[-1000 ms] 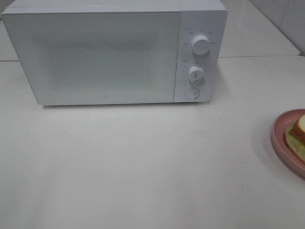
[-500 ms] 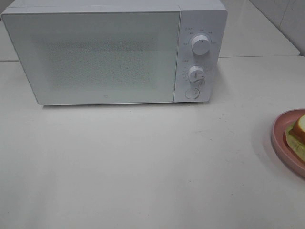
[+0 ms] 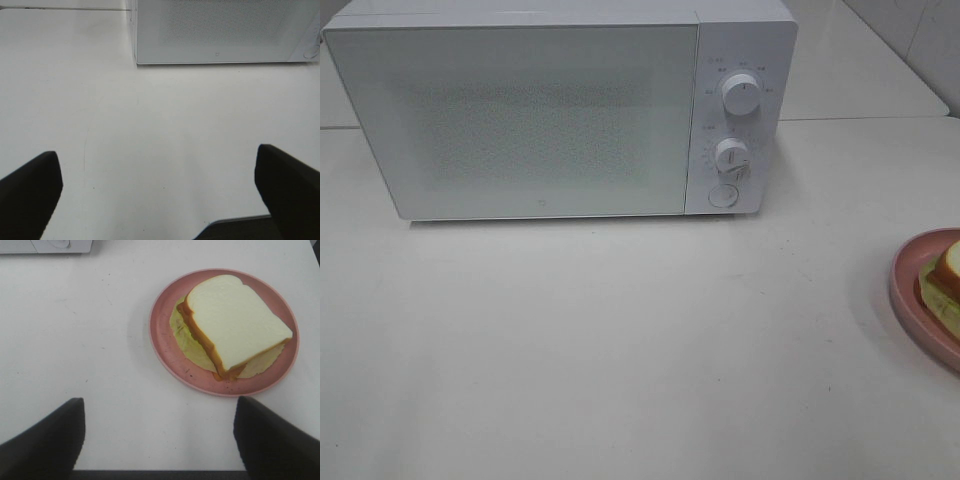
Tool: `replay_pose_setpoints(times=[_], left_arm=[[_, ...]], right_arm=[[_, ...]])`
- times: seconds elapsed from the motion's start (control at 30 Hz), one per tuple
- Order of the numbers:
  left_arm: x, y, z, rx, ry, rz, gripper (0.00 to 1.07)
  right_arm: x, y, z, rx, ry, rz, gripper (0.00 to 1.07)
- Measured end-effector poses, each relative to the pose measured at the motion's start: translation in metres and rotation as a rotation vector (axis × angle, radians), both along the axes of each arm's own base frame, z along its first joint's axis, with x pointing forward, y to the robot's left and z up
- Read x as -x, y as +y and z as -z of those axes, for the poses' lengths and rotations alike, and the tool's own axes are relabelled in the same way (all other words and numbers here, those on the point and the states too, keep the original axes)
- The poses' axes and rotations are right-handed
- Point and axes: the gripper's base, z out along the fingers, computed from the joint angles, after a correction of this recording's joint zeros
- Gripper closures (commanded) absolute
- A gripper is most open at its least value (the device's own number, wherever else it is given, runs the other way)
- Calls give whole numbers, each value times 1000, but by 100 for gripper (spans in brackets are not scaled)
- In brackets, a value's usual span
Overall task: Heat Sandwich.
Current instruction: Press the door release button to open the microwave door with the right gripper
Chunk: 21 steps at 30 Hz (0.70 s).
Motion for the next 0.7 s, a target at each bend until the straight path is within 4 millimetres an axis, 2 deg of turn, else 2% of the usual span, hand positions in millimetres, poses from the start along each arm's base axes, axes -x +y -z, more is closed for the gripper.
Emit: replay_pose_setpoints(times=[0.43, 0.7], left_arm=[[0, 0, 0, 0, 0, 0, 9], [0, 0, 0, 0, 0, 0, 9]], right_arm=[[-18, 1, -2, 0, -23, -7, 31], [-42, 3, -1, 0, -33, -15, 31]])
